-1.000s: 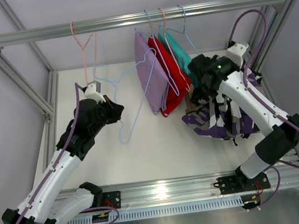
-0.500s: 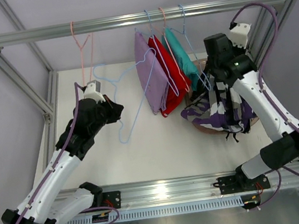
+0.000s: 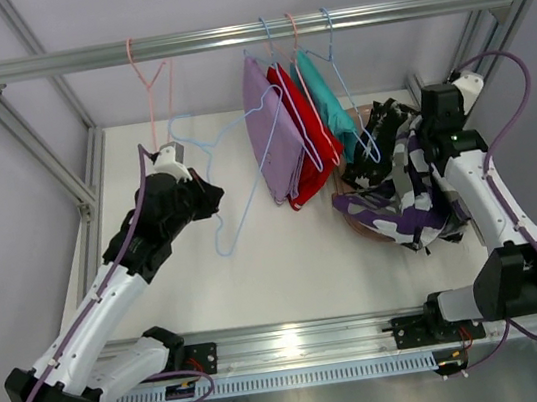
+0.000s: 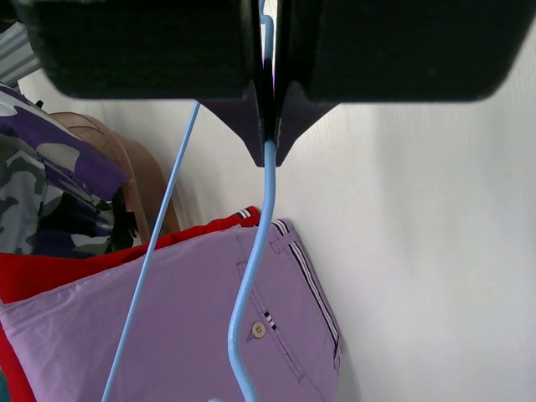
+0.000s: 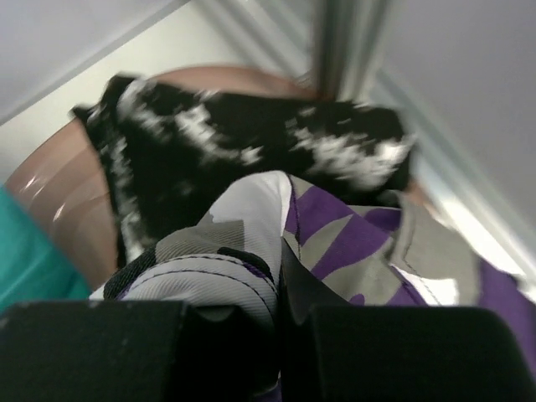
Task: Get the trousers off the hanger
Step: Place the trousers in the bin.
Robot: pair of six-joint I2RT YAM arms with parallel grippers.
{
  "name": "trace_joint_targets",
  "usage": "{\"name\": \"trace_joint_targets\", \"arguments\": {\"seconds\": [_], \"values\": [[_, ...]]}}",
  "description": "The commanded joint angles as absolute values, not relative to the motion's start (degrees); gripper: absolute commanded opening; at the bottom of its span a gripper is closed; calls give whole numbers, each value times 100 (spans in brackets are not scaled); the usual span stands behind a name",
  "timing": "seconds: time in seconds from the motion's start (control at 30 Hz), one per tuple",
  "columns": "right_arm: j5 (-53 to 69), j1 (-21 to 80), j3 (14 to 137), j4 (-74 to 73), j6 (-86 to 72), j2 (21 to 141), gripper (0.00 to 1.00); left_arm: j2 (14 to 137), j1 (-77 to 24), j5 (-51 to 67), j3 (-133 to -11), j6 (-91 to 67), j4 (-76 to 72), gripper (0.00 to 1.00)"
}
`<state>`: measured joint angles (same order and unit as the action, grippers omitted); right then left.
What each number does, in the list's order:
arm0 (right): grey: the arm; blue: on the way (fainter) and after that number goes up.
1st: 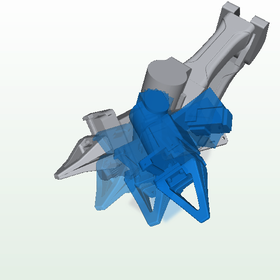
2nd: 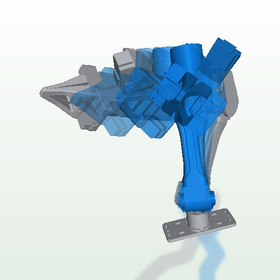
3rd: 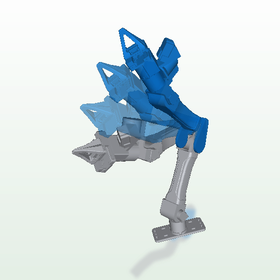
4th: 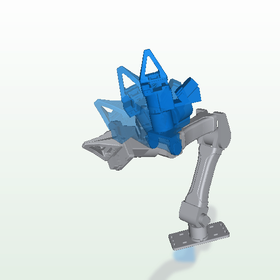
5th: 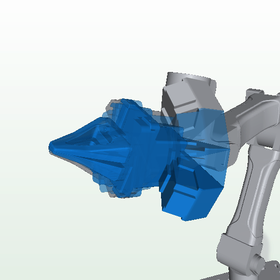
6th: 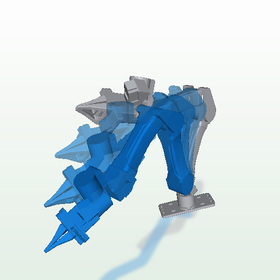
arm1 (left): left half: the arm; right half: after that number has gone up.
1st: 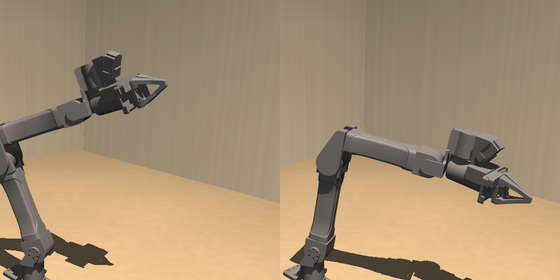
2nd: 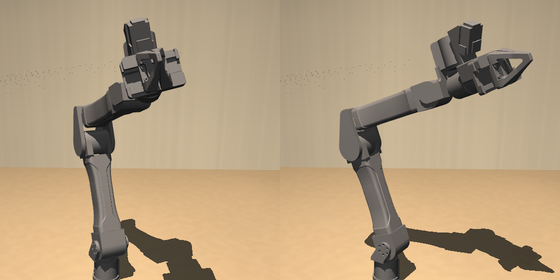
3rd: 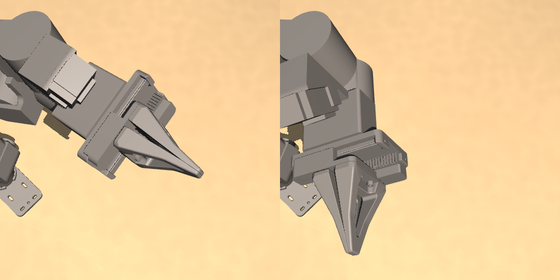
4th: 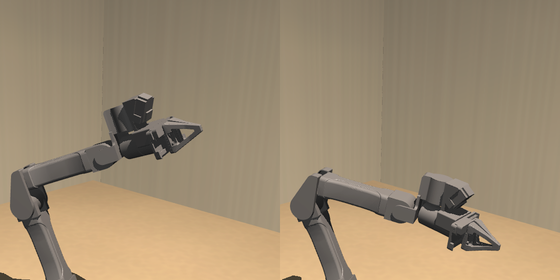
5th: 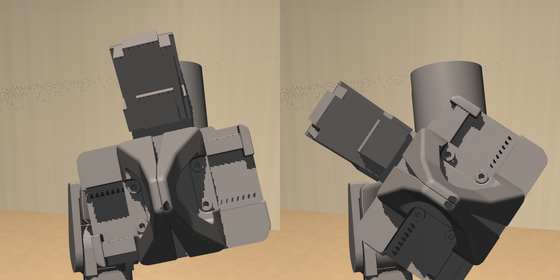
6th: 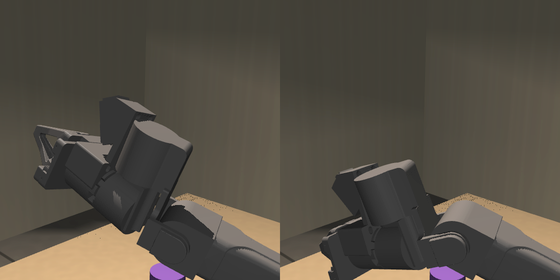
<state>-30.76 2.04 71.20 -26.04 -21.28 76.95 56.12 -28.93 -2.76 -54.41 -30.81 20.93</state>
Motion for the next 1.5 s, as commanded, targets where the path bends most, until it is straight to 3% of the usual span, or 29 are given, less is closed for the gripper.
{"name": "trace_joint_targets", "arguments": {"seconds": [0.0, 0.17, 0.57, 0.63, 0.67, 0.7, 0.77, 0.87, 1.17, 1.47], "values": [[-1813, 176, 6621, -1760, -2399, 7935, 5, 5642, -2953, -123, -5739, -2900, 2083, 1], [-1091, 176, 6591, -1398, -2417, 8621, 1, 5713, -2953, -79, -5748, -2900, 2109, 0], [120, 132, 8041, -1521, -2373, 10643, 7, 5730, -2953, -79, -5801, -2865, 2144, 0], [289, 123, 8173, -1660, -2373, 10792, 17, 5748, -2953, -70, -5810, -2857, 2153, 1], [351, 123, 8209, -1722, -2356, 10845, 43, 5748, -2953, -70, -5810, -2856, 2153, 0], [447, 123, 8192, -1731, -2321, 10820, 51, 5757, -2953, -79, -5810, -2856, 2153, 0], [422, 123, 8174, -1854, -2303, 10628, 66, 5766, -2953, -70, -5810, -2856, 2153, 0], [247, 123, 8287, -2195, -2163, 10311, 77, 5801, -2953, -53, -5810, -2856, 2153, 0], [-165, -114, 8991, -3216, -2118, 8808, 95, 5854, -2953, 97, -5836, -2865, 2171, 0], [-291, -114, 8851, -3717, -1978, 7376, 96, 5854, -2953, 132, -5845, -2856, 2180, 0]]}}
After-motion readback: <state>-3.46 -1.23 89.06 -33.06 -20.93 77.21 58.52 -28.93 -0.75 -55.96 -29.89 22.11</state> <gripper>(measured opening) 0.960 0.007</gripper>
